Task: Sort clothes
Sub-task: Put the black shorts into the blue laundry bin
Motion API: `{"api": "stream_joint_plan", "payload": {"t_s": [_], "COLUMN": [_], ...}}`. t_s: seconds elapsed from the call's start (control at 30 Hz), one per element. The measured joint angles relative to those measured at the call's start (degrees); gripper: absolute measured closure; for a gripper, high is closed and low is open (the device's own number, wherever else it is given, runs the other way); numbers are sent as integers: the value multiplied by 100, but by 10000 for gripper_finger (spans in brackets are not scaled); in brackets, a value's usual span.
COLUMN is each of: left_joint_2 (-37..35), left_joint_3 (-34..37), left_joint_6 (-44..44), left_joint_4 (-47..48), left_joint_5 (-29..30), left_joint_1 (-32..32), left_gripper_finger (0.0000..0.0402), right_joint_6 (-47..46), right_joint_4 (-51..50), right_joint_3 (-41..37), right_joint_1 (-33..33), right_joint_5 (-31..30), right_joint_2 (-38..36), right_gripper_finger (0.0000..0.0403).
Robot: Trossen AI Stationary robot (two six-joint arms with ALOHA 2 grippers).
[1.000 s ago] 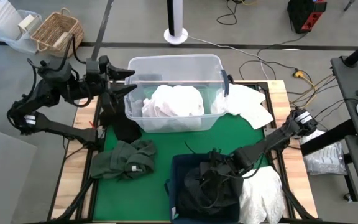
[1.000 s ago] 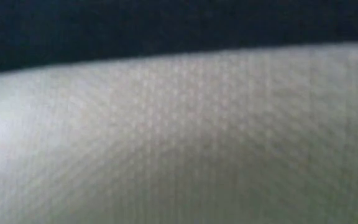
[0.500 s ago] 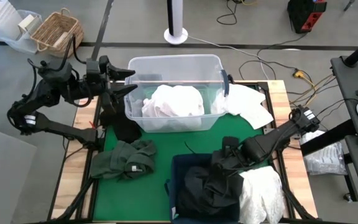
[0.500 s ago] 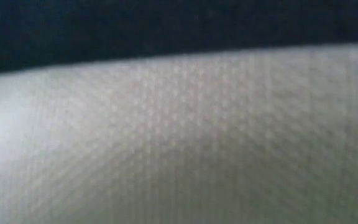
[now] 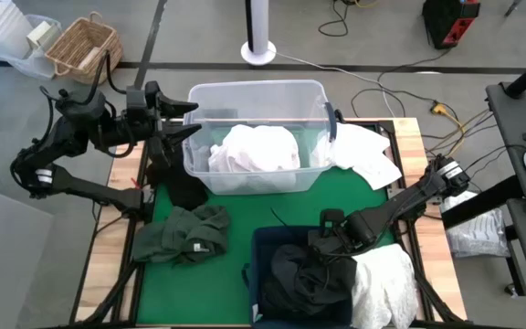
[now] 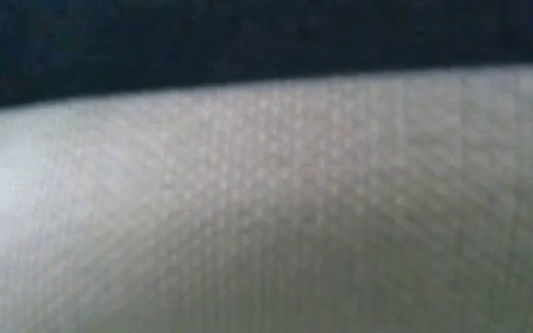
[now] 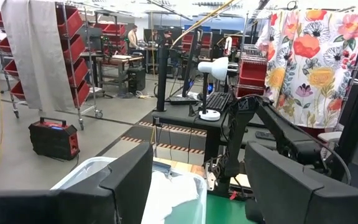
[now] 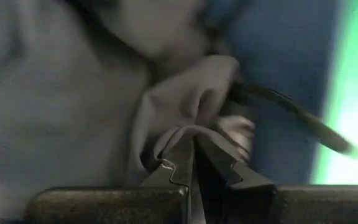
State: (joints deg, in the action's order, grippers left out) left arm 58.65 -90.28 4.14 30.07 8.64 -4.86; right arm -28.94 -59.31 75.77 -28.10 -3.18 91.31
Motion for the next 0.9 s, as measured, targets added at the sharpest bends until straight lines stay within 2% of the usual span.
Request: {"api": "stream_joint_plan", "payload": {"t_s": [0.1, 0.27, 0.6, 0.9], "left_joint_2": [0, 7, 35, 35], "left_joint_3": [0, 0, -1, 0], "left_joint_6": [2, -2, -20, -20], "left_joint_4": [1, 6, 6, 6], "left_joint_5": [0, 0, 0, 0], "left_joint_1": [0, 0, 0, 0], "left_gripper_finger": [170, 170, 170, 170], "right_joint_6": [-102, -20, 298, 540], "right_joint_4": [841, 1630, 2486, 2670], "right_joint_3": [-215, -267, 8, 141], "right_joint_1": [-2, 2, 2, 114], "right_joint_5": [66, 63, 78, 772], "right_joint_2": [60, 335, 1154, 1417], "right_gripper_finger": [394, 394, 394, 394]}}
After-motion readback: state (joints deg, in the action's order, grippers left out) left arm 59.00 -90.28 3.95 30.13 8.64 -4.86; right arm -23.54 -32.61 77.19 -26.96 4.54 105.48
